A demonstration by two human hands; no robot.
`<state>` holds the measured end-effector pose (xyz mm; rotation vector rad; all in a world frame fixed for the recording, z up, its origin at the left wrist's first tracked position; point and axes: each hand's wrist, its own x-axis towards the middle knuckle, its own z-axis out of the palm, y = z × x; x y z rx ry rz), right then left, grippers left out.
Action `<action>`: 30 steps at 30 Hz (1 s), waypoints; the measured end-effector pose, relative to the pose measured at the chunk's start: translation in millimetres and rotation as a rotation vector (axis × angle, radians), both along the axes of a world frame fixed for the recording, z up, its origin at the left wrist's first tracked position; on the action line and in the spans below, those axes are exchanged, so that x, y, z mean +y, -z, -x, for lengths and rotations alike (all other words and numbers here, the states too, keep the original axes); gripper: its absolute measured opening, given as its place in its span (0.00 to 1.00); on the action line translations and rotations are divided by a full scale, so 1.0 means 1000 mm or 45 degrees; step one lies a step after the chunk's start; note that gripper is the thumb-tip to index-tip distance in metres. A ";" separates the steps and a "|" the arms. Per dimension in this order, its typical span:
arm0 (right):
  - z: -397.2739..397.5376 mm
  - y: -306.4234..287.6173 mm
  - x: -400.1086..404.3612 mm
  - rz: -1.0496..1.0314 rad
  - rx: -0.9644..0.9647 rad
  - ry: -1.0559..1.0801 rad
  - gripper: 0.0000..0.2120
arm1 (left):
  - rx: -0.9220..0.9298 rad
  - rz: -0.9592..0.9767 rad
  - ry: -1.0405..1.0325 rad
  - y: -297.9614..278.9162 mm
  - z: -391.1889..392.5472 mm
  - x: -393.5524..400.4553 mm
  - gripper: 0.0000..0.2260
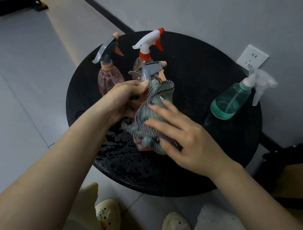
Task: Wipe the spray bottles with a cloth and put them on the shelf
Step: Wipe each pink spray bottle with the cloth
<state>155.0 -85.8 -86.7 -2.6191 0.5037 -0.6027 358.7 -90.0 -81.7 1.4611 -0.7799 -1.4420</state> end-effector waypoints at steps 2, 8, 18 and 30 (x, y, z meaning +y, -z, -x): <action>0.007 0.003 0.005 0.197 0.009 -0.090 0.16 | -0.032 0.017 -0.006 -0.001 -0.001 -0.001 0.07; 0.009 0.006 -0.002 0.364 -0.018 -0.127 0.15 | -0.059 0.009 0.010 -0.004 0.001 -0.003 0.08; -0.018 -0.008 -0.017 -0.590 -0.172 0.370 0.20 | -0.052 -0.005 0.089 0.001 0.006 -0.003 0.12; 0.001 0.002 0.004 0.069 -0.025 -0.003 0.18 | 0.001 -0.013 -0.023 -0.007 0.002 -0.002 0.08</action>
